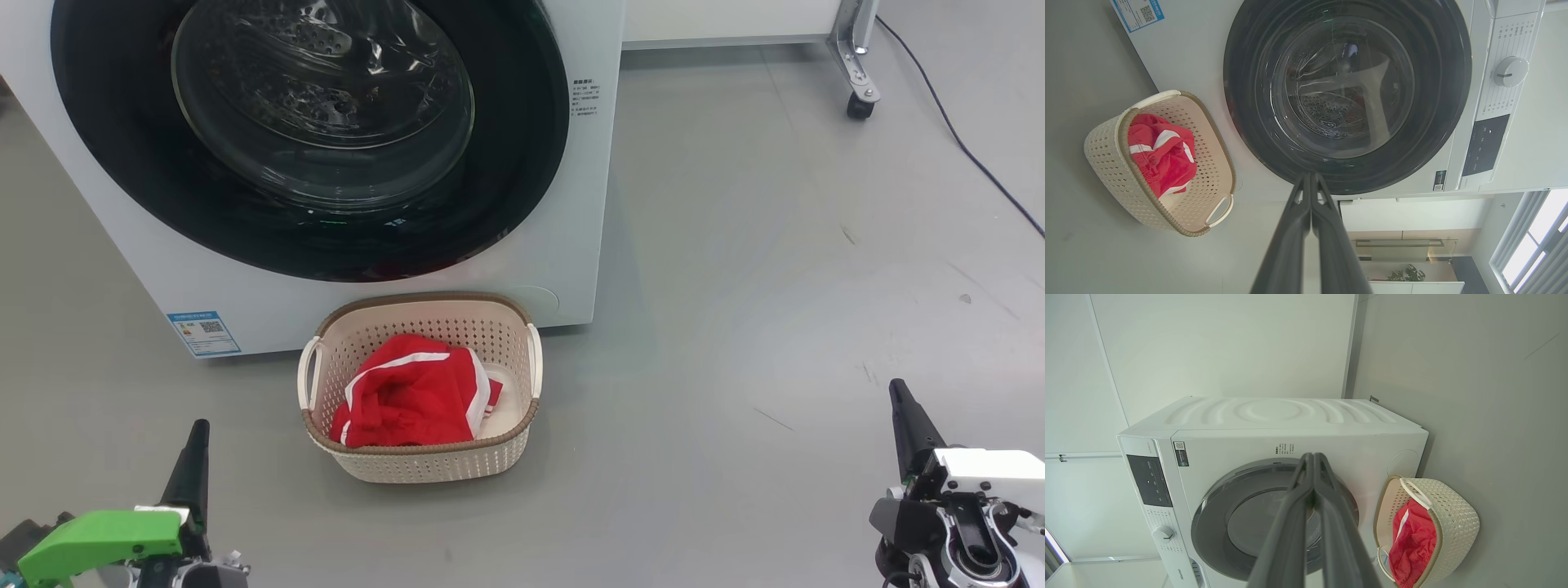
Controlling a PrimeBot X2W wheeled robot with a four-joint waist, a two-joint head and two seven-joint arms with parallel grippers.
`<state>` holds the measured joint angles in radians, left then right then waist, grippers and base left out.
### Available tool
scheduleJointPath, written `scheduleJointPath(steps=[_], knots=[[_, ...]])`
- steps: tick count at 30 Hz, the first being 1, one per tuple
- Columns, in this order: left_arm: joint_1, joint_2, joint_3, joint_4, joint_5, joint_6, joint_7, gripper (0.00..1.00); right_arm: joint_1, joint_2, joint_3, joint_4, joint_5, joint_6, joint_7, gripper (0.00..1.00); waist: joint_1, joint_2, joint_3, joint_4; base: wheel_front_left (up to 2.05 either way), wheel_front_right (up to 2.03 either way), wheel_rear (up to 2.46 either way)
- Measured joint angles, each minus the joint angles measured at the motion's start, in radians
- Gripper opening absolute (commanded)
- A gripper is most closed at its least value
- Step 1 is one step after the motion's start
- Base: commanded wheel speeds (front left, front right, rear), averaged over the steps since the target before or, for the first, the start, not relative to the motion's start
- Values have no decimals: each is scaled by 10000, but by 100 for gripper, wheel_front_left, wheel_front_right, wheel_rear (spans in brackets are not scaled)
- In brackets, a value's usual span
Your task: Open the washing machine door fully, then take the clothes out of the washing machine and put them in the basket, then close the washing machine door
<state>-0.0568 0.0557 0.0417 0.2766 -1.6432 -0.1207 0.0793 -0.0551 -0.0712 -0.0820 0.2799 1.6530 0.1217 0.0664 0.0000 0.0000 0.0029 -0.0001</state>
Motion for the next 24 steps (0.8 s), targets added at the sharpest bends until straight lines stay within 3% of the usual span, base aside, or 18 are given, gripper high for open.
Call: scheduleJointPath(steps=[24], knots=[[0, -2, 15, -6, 2, 0, 2, 0, 0, 6, -17, -6, -2, 0, 0, 0, 0, 0, 1, 0, 0, 0, 0]])
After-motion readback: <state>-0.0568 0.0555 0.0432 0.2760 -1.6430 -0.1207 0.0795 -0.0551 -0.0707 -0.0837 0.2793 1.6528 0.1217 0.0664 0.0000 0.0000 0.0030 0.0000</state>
